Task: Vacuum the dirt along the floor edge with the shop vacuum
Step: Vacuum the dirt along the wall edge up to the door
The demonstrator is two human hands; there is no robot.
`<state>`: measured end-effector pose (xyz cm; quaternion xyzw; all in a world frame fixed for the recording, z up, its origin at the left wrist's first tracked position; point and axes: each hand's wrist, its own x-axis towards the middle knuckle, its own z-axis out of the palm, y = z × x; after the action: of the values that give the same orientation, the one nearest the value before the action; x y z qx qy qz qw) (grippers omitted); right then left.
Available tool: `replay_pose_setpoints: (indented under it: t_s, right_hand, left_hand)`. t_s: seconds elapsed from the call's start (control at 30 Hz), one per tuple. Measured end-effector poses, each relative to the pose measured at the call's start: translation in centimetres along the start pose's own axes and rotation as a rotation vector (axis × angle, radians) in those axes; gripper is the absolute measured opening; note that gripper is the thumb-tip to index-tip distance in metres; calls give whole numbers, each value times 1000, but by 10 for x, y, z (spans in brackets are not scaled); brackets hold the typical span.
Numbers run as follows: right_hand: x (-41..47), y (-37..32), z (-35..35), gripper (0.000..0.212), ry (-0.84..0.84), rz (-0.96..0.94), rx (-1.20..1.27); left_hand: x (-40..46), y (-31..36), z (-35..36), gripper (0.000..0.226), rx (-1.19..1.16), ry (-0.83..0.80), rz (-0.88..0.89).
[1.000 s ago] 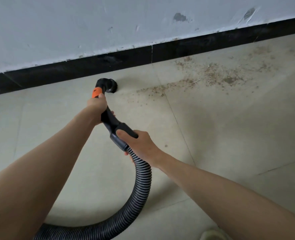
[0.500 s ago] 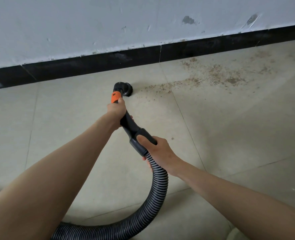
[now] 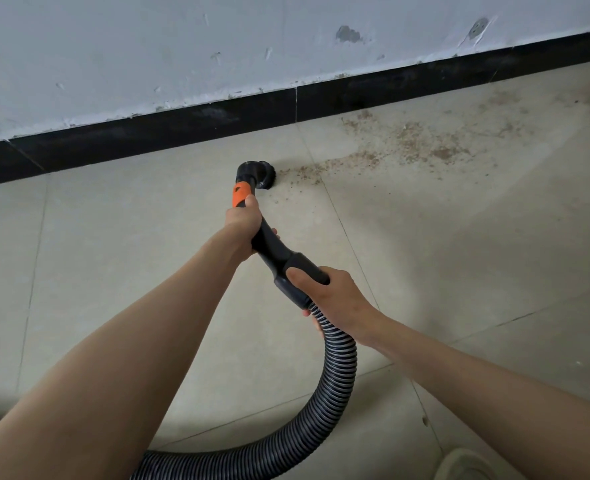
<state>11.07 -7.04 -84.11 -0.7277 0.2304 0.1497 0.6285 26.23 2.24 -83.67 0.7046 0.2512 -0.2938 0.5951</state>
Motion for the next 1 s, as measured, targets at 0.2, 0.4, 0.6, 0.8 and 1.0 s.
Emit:
replay_pose_setpoints:
  t_s: [0.2, 0.4, 0.6, 0.8, 1.0]
  right_hand:
    - [1, 3, -24, 37, 7, 2, -13]
    - [0, 8, -57, 37, 3, 30, 65]
    - [4, 27, -87, 38, 52, 34, 111]
    - [10, 40, -114, 37, 115, 14, 110]
    - [12, 54, -140, 29, 164, 31, 144]
  left_hand:
    - [-1, 2, 26, 44, 3, -10, -3]
    - [-3, 7, 59, 42, 17, -38, -2]
    - [2, 5, 100, 38, 61, -54, 32]
    - [8, 6, 139, 39, 102, -62, 63]
    - [9, 6, 180, 30, 154, -97, 112]
